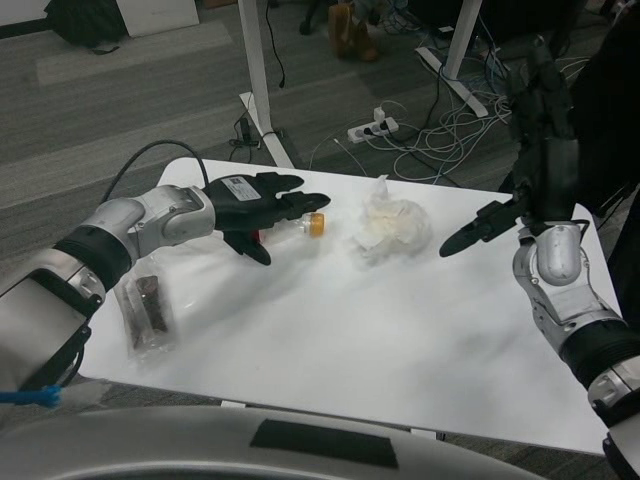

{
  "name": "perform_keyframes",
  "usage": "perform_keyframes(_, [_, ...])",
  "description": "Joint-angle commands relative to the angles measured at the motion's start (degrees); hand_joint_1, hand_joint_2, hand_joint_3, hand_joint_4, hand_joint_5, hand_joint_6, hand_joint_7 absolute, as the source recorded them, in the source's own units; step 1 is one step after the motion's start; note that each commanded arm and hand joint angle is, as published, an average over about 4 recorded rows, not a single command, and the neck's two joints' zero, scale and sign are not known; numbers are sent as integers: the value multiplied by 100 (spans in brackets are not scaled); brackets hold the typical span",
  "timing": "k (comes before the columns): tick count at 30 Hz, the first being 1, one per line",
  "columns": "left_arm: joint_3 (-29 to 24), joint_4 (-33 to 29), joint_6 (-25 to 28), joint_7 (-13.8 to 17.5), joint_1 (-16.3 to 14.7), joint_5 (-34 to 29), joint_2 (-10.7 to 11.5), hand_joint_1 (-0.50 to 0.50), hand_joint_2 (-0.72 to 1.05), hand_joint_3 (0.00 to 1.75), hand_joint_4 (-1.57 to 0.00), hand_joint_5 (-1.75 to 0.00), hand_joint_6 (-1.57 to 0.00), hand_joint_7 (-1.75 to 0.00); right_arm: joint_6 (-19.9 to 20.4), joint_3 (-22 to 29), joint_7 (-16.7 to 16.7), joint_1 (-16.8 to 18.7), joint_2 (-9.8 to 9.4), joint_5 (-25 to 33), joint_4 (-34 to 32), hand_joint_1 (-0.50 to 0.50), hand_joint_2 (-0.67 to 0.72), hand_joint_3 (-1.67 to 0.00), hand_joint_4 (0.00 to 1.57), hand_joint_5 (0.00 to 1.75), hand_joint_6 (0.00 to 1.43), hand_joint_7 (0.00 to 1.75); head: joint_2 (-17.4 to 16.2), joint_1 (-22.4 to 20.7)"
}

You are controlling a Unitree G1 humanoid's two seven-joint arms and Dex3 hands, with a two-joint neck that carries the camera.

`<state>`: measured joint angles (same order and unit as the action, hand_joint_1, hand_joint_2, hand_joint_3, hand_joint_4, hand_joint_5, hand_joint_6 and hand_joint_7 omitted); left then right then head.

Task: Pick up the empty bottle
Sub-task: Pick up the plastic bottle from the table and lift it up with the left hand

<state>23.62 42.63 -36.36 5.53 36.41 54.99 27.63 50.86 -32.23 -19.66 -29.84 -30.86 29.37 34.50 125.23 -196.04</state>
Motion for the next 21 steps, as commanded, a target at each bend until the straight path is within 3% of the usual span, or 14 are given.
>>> perform_keyframes(1, [-31, 84, 50, 84, -125, 68, 21, -50, 105, 9, -15, 0, -5, 0, 74, -1, -29, -22, -52, 36, -31, -42, 53, 0, 0, 0, 0, 0, -13, -4])
perform_keyframes(9, [-213, 123, 195, 159, -204, -11, -16, -50, 105, 9, -16, 0, -5, -5, 74, -3, -29, -22, -52, 42, -31, -42, 53, 0, 0, 0, 0, 0, -42, 12])
perform_keyframes(11, [-235, 123, 248, 199, -222, -63, -25, -50, 105, 13, -22, -10, -10, -14, 78, -7, -29, -22, -52, 42, -31, -42, 53, 0, 0, 0, 0, 0, -44, 14])
perform_keyframes(14, [-238, 134, 410, 304, -257, -237, -34, -50, 105, 17, -48, -69, -37, -56, 78, -12, -29, -22, -59, 42, -31, -42, 53, 0, 0, 0, 0, 0, -48, 12])
perform_keyframes(15, [-231, 141, 476, 348, -270, -310, -38, -50, 105, 20, -62, -92, -54, -79, 78, -12, -29, -22, -61, 42, -31, -42, 53, 0, 0, 0, 0, 0, -48, 12])
perform_keyframes(18, [-213, 163, 689, 491, -312, -562, -67, -50, 96, 33, -100, -133, -94, -129, 82, -5, -29, -22, -61, 44, -37, -42, 53, 0, 0, 0, 0, 0, -48, 11])
perform_keyframes(21, [-358, 150, 797, 561, -397, -727, -143, -50, 87, 39, -136, -167, -118, -157, 82, -10, -29, -22, -67, 60, -40, -43, 53, 0, 0, 0, 0, 0, -58, -4])
